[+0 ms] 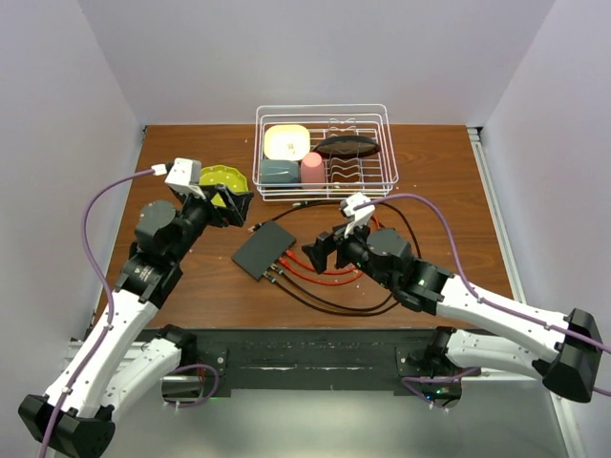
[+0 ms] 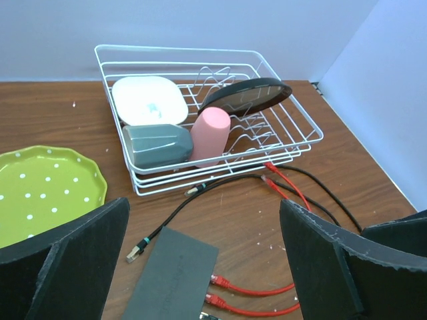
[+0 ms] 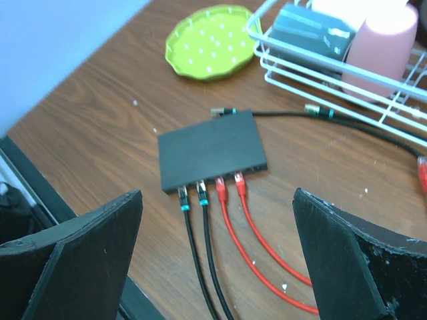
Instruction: Insert the plug into the switch port
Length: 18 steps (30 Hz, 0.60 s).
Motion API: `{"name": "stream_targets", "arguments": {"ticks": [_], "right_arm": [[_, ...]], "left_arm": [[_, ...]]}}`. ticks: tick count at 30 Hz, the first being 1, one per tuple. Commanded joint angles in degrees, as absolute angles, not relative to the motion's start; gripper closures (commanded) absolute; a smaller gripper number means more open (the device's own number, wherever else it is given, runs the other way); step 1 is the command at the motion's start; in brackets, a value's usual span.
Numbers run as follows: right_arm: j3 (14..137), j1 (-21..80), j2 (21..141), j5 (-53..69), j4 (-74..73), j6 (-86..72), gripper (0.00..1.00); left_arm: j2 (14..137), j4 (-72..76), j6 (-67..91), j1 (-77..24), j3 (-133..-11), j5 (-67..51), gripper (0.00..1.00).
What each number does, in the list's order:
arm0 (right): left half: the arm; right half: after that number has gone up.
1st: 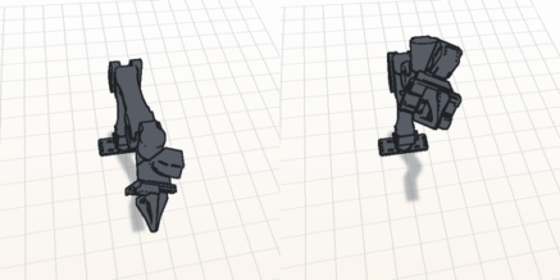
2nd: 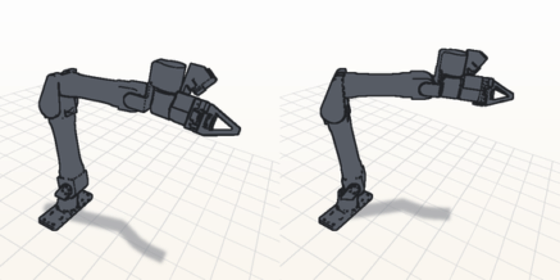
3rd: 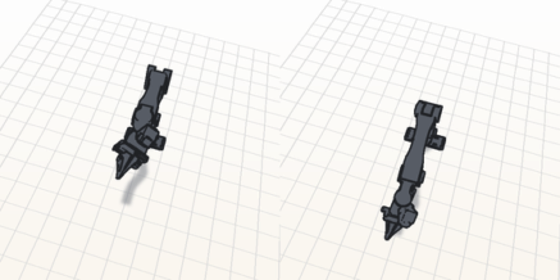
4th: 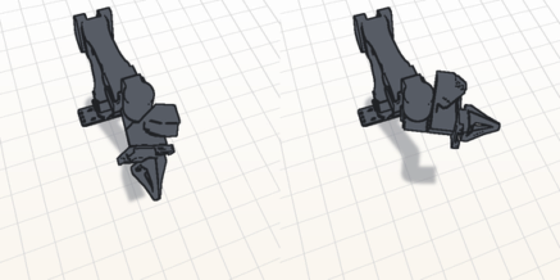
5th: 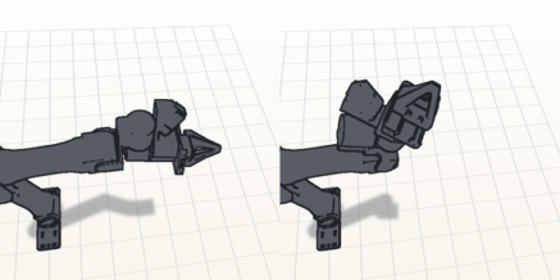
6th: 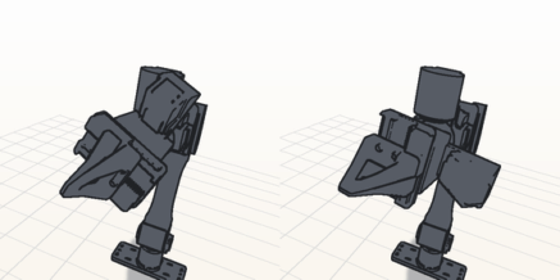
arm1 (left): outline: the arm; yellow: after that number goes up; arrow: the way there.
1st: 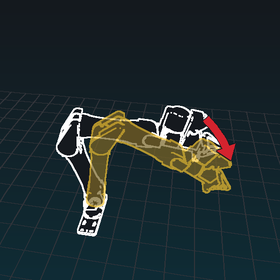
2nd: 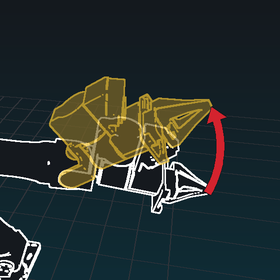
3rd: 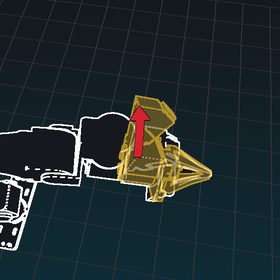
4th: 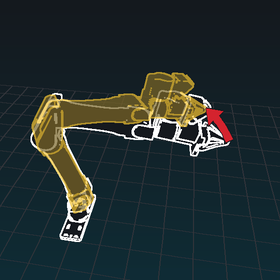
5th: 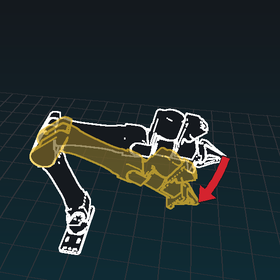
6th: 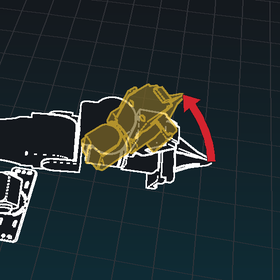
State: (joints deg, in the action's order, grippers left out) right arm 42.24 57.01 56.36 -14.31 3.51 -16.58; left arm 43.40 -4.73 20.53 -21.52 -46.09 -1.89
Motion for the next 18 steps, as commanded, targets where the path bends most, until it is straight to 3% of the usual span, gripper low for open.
{"name": "stream_targets", "arguments": {"ticks": [1, 5, 9, 12, 15, 18], "right_arm": [[45.8, 57.3, 58.5, -15.7, 3.1, -18.0, 0.01], [48.2, 57.3, 58.5, -19.3, 0.8, -20.3, 0.01], [45.2, 57.4, 55.6, -27.9, 8.6, -25.5, 0.01], [42.0, 57.3, 52.6, -30.7, 12.0, -19.2, 0.01], [40.1, 57.3, 49.0, -41.7, 11.0, -20.3, 0.01], [32.8, 57.4, 45.4, -47.8, 19.3, -12.1, 0.01]], "left_arm": [[43.6, -2.5, 20.8, -21.4, -45.7, -2.3, 0.00], [43.2, -1.8, 20.5, -21.4, -44.4, -1.5, 0.00], [43.7, -1.2, 20.7, -21.4, -43.9, 0.6, 0.00], [43.4, -0.9, 21.0, -21.4, -42.7, 1.4, 0.00], [43.4, 3.6, 21.2, -21.4, -40.3, 1.6, 0.00], [44.4, 3.8, 21.9, -21.4, -39.8, 4.1, 0.00]]}}
